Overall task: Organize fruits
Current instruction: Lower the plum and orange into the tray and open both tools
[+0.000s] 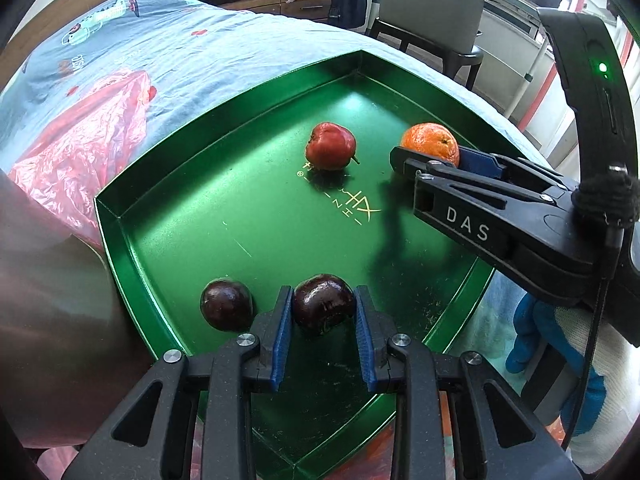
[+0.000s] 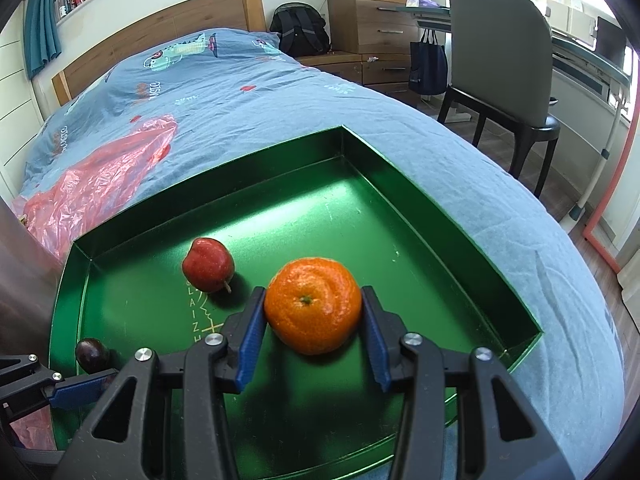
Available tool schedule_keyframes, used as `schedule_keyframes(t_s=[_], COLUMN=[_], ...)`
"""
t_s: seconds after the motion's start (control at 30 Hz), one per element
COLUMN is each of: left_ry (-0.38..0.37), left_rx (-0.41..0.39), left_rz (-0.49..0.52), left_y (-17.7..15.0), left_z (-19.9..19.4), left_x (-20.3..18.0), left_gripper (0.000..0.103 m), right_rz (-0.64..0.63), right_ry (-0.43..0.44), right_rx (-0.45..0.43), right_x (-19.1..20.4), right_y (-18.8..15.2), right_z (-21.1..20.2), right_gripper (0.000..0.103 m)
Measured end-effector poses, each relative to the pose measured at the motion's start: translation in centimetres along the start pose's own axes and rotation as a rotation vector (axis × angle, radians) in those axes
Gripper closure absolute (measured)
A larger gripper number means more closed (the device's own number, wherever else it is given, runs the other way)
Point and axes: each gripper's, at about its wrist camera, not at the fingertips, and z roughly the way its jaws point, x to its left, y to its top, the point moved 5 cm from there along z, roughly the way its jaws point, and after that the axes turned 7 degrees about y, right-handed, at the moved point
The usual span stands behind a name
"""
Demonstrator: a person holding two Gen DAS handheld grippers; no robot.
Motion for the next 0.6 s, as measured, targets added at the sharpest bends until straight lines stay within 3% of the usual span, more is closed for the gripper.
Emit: schedule_keyframes(t_s=[0.37, 0.6], left_ry=[0.008, -0.008], left_rx=[-0.073, -0.133], left_rz=[-0.013, -0.001], left_y=[0.5, -1.2], left_z=[-4.9, -9.5], left_x=[0.6, 0.3], left_gripper=[0.062, 0.053], right_rz=[-0.007, 0.011], right_ry=[0.002, -0.009], right_rx=[-0.053, -0.093], right_x=[1.1, 1.6], right_y=[1.0, 1.0], right_z=[-4.4, -8.7], right_gripper=[0.05, 0.05])
